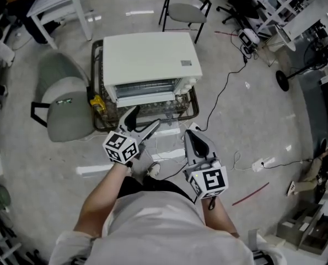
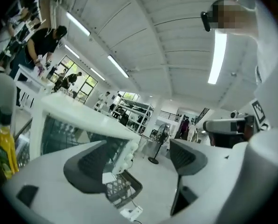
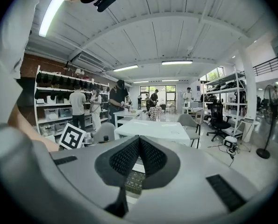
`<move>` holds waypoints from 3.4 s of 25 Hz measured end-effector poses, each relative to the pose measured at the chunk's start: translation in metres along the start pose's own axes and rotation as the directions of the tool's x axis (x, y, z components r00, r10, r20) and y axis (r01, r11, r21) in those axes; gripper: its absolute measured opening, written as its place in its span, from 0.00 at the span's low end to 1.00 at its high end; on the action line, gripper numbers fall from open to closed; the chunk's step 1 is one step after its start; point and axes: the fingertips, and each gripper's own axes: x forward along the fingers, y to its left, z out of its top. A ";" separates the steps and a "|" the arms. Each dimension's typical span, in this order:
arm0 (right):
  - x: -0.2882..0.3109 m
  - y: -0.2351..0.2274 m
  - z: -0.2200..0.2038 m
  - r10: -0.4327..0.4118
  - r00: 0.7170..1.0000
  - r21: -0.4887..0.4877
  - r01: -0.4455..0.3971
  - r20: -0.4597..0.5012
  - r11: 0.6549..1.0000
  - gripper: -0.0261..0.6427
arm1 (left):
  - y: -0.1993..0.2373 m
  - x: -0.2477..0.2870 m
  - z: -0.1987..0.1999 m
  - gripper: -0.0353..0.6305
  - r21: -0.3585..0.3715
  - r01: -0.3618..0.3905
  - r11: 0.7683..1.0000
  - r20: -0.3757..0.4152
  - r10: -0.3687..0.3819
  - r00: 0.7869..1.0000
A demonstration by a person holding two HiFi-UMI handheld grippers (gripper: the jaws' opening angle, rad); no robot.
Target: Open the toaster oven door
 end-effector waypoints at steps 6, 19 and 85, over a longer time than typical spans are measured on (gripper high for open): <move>0.003 -0.010 0.019 -0.035 0.998 0.020 0.035 0.043 0.999 0.07 | -0.015 -0.002 0.077 0.43 0.181 0.002 0.983 0.078 -0.017 0.997; 0.004 -0.054 0.054 -0.109 0.986 0.044 0.105 0.126 0.994 0.07 | -0.041 -0.039 0.207 0.08 0.445 -0.090 0.891 0.211 -0.006 0.978; -0.030 -0.085 0.092 -0.201 0.960 0.007 0.204 0.195 0.979 0.07 | -0.034 -0.164 0.217 0.08 0.459 -0.350 0.817 0.302 0.227 0.926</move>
